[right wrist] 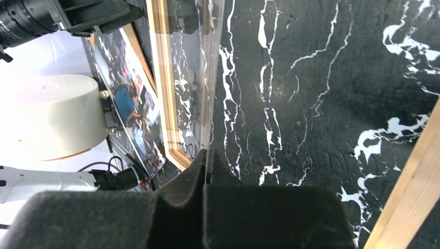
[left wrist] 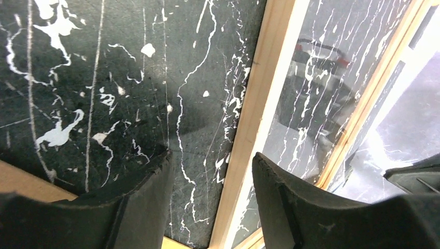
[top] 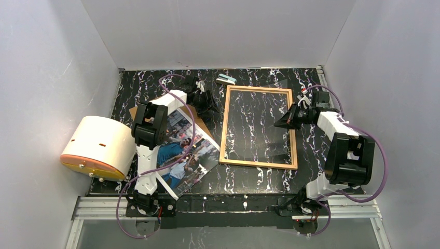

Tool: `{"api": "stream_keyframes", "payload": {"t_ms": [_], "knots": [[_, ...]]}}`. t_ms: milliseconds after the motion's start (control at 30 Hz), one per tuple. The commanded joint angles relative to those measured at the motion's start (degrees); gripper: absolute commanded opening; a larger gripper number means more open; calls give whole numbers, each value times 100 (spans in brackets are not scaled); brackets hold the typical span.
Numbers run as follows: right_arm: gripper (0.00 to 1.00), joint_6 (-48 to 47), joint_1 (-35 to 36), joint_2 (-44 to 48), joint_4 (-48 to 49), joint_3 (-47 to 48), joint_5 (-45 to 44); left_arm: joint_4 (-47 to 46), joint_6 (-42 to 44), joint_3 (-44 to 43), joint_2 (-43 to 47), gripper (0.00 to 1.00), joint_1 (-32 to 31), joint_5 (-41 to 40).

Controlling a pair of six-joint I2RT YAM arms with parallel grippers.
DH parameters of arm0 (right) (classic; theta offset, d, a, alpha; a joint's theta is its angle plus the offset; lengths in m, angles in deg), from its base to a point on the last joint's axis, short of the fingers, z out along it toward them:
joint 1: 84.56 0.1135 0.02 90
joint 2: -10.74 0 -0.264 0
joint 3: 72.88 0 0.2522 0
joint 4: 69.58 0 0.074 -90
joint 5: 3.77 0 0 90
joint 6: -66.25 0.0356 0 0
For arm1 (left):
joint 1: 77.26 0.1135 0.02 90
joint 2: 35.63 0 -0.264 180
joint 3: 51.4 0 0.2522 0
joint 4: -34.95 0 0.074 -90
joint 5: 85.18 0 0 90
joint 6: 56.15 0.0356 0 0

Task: Put the photo into the frame

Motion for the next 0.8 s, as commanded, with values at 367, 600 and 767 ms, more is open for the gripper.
{"api": "stream_keyframes", "payload": {"t_ms": [367, 600, 767], "knots": [[1, -1052, -270, -391, -968, 595, 381, 66, 101, -172, -373, 53, -228, 212], [1, -1226, -270, -457, -952, 801, 297, 70, 110, -224, -456, 52, -272, 229], [1, -1363, -273, -364, -853, 815, 203, 94, 110, -272, -533, 51, -298, 253]]}}
